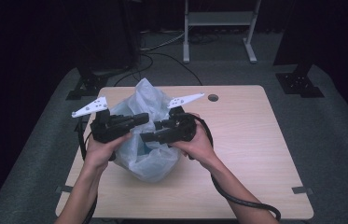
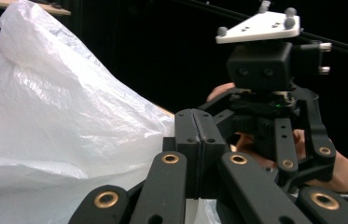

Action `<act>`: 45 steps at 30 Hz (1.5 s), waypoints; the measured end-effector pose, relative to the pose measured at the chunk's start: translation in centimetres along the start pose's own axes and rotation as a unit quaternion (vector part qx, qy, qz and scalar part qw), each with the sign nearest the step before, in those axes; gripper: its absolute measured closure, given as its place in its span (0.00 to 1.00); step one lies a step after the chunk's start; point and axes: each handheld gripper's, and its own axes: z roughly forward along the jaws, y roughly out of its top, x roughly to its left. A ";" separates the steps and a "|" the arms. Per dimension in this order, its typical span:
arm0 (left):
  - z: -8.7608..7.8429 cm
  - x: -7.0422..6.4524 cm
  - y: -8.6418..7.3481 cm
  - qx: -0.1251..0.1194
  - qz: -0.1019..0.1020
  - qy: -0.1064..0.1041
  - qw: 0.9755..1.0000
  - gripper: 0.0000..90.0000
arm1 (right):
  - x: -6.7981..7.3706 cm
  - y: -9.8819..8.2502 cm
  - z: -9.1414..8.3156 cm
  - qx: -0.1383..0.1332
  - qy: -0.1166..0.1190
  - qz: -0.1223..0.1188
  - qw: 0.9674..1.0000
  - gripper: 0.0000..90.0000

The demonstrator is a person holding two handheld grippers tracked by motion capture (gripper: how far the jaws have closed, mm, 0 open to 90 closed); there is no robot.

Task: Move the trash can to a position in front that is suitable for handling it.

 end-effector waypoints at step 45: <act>-5.2 -1.2 -1.5 -0.046 0.001 0.080 0.996 0.29 | -3.0 1.2 -1.6 -0.061 0.037 0.123 0.990 0.99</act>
